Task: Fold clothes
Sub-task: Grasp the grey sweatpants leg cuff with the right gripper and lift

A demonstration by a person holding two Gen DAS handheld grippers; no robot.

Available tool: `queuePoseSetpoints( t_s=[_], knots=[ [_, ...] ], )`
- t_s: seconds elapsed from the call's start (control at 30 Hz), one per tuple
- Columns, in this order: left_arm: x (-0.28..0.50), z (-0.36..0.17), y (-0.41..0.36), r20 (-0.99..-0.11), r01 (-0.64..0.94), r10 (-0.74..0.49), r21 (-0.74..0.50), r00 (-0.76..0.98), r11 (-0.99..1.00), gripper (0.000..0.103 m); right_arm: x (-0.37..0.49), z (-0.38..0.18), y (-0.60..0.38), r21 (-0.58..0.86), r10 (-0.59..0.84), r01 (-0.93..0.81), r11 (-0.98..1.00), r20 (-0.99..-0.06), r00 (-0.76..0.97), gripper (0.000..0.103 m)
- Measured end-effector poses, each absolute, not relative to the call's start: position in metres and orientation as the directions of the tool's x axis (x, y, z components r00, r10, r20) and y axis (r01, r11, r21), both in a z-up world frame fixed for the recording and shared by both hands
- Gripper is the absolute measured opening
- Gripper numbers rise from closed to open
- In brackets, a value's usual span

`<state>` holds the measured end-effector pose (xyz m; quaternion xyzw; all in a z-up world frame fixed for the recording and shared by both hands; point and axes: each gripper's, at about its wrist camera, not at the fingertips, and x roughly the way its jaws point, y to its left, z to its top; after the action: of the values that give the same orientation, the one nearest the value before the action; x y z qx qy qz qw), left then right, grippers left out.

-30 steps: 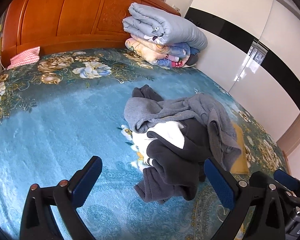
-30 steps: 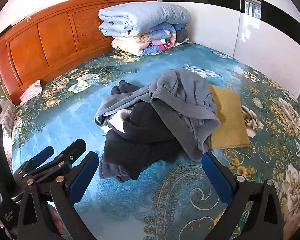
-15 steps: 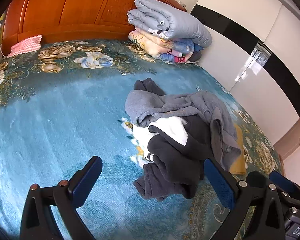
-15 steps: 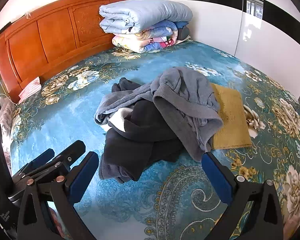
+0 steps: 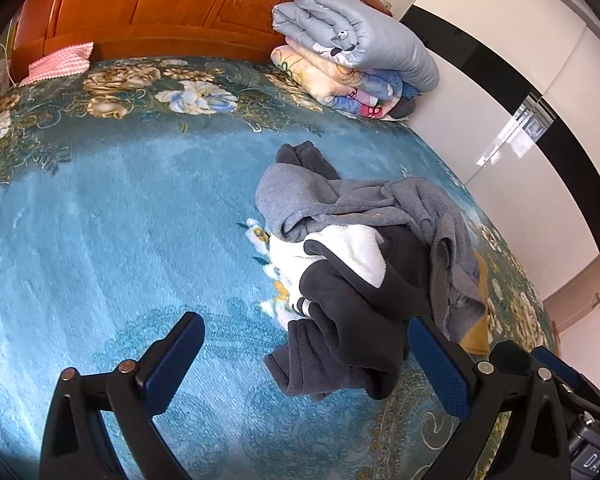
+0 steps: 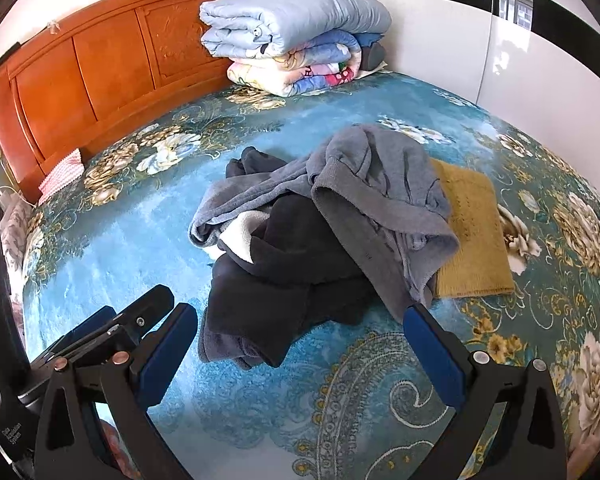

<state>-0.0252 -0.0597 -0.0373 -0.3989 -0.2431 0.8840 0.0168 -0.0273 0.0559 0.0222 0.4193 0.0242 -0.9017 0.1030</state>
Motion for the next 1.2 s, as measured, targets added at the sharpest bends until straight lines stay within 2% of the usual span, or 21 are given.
queuePoseSetpoints(
  t_s=[0.17,0.33,0.43,0.53,0.6,0.63,0.7,0.9,1.07,1.2],
  knots=[
    [-0.029,-0.049,-0.070,-0.730,0.231,0.208,-0.451,-0.651,-0.862,0.103,-0.051,0.022,0.047,-0.062,-0.109,0.242,-0.968,-0.768,-0.631,0.103],
    [-0.031,-0.061,-0.085,-0.762,0.313,0.197,-0.467,-0.617,-0.827,0.103,-0.122,0.013,0.032,-0.182,0.004,0.230,-0.956,-0.791,-0.611,0.102],
    [-0.030,-0.064,-0.090,-0.759,0.327,0.207,-0.486,-0.617,-0.810,0.103,-0.163,0.003,0.022,-0.223,0.065,0.202,-0.954,-0.809,-0.584,0.094],
    [-0.031,-0.067,-0.092,-0.762,0.323,0.218,-0.490,-0.611,-0.810,0.103,-0.192,-0.010,0.013,-0.294,0.157,0.168,-0.941,-0.817,-0.555,0.072],
    [-0.032,-0.070,-0.091,-0.764,0.318,0.234,-0.498,-0.602,-0.807,0.103,-0.206,-0.019,0.017,-0.317,0.209,0.136,-0.939,-0.835,-0.510,0.040],
    [-0.033,-0.072,-0.091,-0.765,0.316,0.242,-0.502,-0.597,-0.805,0.103,-0.209,-0.019,0.023,-0.288,0.195,0.121,-0.950,-0.851,-0.488,0.033],
    [-0.033,-0.074,-0.091,-0.764,0.311,0.262,-0.514,-0.589,-0.799,0.103,-0.207,-0.011,0.032,-0.265,0.191,0.087,-0.960,-0.852,-0.488,0.008],
    [-0.026,-0.067,-0.089,-0.734,0.265,0.337,-0.570,-0.590,-0.778,0.103,-0.164,0.050,0.063,-0.228,0.128,0.105,-0.968,-0.808,-0.575,0.008],
    [-0.014,-0.053,-0.095,-0.696,0.229,0.387,-0.618,-0.605,-0.752,0.103,-0.079,0.114,0.090,-0.190,0.036,0.150,-0.970,-0.726,-0.686,0.007],
    [-0.005,-0.044,-0.093,-0.705,0.209,0.390,-0.602,-0.592,-0.771,0.103,-0.009,0.141,0.112,-0.162,-0.012,0.173,-0.971,-0.695,-0.719,0.007]
  ],
)
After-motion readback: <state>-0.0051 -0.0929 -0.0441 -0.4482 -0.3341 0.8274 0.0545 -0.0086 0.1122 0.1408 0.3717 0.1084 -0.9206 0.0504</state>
